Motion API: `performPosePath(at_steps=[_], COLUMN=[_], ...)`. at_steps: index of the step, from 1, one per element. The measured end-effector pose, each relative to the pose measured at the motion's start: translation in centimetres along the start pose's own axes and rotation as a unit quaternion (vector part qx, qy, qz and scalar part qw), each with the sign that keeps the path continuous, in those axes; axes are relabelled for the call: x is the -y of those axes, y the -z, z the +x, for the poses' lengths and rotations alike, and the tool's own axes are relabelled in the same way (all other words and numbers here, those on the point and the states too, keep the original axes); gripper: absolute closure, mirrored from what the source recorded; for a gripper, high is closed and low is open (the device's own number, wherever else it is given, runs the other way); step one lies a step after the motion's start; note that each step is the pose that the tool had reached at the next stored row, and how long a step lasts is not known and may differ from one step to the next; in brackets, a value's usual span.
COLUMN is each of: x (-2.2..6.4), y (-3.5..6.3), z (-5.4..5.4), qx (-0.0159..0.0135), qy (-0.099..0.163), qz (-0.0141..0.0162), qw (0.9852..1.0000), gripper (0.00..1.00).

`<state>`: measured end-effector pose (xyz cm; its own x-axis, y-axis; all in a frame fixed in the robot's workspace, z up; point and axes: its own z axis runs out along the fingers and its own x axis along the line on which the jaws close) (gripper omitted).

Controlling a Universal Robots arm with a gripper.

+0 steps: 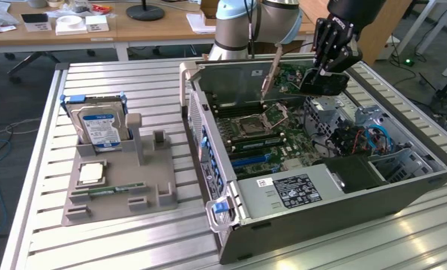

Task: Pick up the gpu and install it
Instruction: 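Insert the gpu into the slot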

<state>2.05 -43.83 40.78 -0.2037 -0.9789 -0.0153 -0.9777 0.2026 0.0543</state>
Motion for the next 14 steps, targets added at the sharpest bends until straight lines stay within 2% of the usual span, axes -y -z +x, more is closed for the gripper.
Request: performPosePath(at_steps=[5,14], x=[0.0,0.0], y=[0.0,-0.02], z=[0.0,0.0], qx=[0.0,-0.002], qy=[0.0,0.037], qz=[0.0,-0.0006], qw=[1.0,0.9993], gripper=[0.74,0.74])
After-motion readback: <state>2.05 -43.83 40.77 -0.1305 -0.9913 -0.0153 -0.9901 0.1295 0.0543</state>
